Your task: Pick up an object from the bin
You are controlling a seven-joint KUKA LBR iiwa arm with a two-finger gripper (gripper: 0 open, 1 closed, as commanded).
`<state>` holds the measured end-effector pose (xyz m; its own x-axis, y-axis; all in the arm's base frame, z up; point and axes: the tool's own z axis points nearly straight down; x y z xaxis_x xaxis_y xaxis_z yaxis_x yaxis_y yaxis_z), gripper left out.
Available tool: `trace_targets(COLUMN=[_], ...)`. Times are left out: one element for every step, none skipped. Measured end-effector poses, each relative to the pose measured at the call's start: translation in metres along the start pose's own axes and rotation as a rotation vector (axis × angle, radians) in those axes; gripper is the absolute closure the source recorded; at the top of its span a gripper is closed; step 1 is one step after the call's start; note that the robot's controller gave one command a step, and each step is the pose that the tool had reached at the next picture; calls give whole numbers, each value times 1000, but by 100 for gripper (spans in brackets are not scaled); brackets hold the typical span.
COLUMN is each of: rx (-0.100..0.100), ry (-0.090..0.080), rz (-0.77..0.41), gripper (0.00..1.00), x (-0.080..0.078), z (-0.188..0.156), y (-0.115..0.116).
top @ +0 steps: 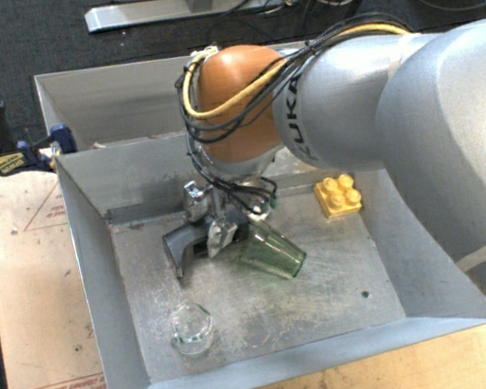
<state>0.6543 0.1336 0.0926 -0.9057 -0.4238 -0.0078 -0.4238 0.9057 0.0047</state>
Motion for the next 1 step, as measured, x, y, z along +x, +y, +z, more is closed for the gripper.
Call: trace_targets(rx=[5], ry=[1], rz=[-53], gripper=[100], x=[12], z=[-18], y=[-18])
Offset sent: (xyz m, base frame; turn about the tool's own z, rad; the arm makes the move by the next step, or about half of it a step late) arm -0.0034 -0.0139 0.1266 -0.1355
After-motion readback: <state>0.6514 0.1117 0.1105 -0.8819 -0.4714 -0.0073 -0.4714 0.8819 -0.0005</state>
